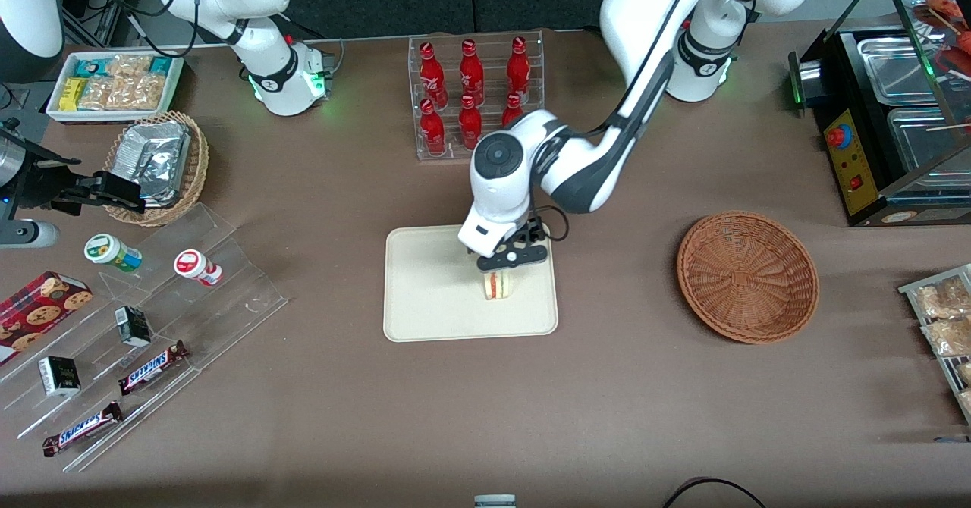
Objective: Place sandwich from basket to tray
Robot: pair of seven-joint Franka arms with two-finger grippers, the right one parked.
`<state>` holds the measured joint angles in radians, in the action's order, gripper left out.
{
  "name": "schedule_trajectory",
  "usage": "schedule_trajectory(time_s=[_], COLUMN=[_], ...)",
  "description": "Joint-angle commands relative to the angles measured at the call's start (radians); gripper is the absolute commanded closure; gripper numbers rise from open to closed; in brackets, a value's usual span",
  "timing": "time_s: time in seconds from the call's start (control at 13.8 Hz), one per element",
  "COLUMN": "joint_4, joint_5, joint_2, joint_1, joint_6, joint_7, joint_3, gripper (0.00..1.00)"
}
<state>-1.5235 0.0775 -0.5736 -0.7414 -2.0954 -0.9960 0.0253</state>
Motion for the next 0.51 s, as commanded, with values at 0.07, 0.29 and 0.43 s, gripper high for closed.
schedule_trajectory(time_s=[0.07, 0.29, 0.43], joint_4=[-0.008, 0.057, 0.066], joint_5=[-0.033, -0.048, -0.050], joint_2=[0.176, 0.234, 0.274], joint_1=[-0.004, -0.004, -0.004], joint_6=[0.225, 0.375, 0.414], joint_7=[-0.004, 0.008, 0.039], joint_3=[-0.077, -0.155, -0.220], gripper=[0.00, 0.00, 0.00])
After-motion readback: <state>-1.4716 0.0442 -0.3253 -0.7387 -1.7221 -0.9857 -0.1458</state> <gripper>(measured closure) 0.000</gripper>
